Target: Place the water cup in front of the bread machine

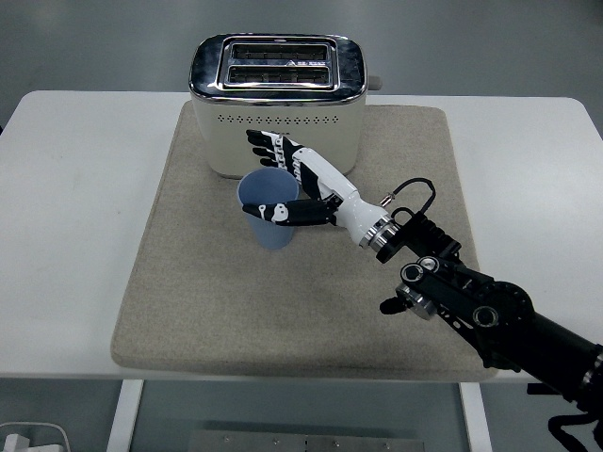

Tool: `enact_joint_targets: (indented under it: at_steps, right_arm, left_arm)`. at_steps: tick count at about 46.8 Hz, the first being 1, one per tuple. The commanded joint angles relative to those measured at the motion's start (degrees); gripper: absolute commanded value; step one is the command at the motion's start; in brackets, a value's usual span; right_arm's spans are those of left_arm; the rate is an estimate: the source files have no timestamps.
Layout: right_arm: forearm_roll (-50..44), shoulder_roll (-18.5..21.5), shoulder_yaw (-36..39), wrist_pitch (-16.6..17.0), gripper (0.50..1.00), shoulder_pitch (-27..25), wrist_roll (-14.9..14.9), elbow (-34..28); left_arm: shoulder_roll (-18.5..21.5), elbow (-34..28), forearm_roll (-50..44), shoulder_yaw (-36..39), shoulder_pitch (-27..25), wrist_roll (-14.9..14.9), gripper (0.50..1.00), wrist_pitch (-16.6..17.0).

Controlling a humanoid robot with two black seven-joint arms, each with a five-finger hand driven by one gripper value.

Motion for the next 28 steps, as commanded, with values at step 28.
enact_joint_targets:
  at_steps: [28]
  right_arm:
    - [0.4,-6.9,3.9,0.0,0.926,-0.8,0.2,5.6]
  left_arm:
    - [0.0,0.0,0.0,0.0,0.0,0.0,1.000,0.0]
